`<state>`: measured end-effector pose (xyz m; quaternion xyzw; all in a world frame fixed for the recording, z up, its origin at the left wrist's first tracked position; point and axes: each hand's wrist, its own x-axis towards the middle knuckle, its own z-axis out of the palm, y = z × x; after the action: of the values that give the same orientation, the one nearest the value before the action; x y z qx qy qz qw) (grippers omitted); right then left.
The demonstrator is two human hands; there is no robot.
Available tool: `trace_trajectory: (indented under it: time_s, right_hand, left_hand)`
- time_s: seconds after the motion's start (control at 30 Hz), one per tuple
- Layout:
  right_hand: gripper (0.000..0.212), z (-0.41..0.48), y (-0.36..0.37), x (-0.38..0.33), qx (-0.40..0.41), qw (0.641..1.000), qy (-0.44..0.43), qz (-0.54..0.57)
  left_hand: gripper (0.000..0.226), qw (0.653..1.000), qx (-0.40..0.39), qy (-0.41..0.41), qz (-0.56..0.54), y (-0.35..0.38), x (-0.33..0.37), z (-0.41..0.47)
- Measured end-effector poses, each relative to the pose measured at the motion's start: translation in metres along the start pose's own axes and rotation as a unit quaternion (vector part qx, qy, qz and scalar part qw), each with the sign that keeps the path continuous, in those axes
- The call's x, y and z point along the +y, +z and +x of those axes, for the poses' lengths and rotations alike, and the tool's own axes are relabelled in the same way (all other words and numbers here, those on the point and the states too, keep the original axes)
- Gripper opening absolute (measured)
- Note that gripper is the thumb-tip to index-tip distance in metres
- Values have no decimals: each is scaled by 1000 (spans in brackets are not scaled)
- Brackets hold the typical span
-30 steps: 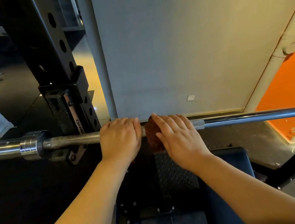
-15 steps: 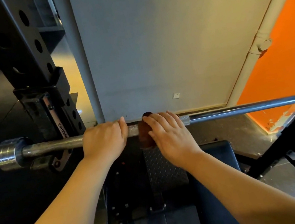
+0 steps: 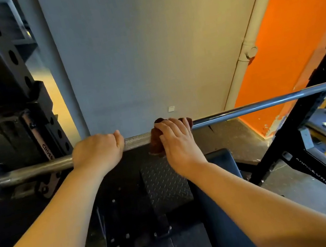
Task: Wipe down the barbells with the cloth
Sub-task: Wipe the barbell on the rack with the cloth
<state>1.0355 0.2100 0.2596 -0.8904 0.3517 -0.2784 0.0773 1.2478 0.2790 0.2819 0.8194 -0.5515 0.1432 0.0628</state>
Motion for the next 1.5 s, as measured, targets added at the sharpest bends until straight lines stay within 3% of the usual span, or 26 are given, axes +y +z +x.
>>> trace_trajectory:
  time_s: [0.1, 0.3, 0.4, 0.53, 0.63, 0.77, 0.87, 1.0, 1.13, 1.27, 1.37, 1.43, 1.5]
  right_hand:
    - [49, -4, -19, 32, -30, 998, -33, -41]
    - [42, -5, -28, 64, 70, 988, 138, 7]
    - [44, -8, -15, 40, 51, 995, 86, 32]
    - [42, -9, -32, 80, 5, 1000, 2, 1]
    - [39, -8, -47, 120, 41, 996, 81, -15]
    - [40, -3, -27, 92, 76, 985, 154, -4]
    - [44, -8, -13, 65, 47, 995, 86, 4]
    - [43, -11, -35, 105, 20, 999, -14, -26]
    - [45, -10, -58, 164, 56, 995, 70, -50]
    - [42, -5, -42, 132, 91, 985, 148, -9]
    - [42, -8, -30, 115, 63, 996, 68, -2]
    - [42, -9, -45, 140, 34, 999, 6, -29]
    - [42, -14, -61, 177, 40, 998, -1, -51]
  left_hand:
    - [66, 999, -27, 5, -17, 0, -3, 3]
    - [66, 998, -52, 6, -28, 0, -4, 8]
    - [55, 998, -55, 0, -28, -3, -4, 5]
    - [65, 998, -44, -36, -33, -2, 2, 0]
    - [61, 997, 18, -67, -21, 5, 10, -9]
    - [41, 997, 53, -49, 5, 7, 59, -13]
    - [50, 998, 62, -26, 0, 7, 106, -4]
    - [43, 992, 101, 69, -19, 18, 133, 6]
    - [61, 990, 130, 54, -17, 17, 141, 17]
    - [57, 984, 165, 61, -36, 12, 141, 22]
    - [57, 982, 174, 60, -48, 10, 142, 27]
    - [56, 982, 170, 62, -56, 12, 140, 30]
    - [59, 990, 122, 55, -43, 14, 138, 34]
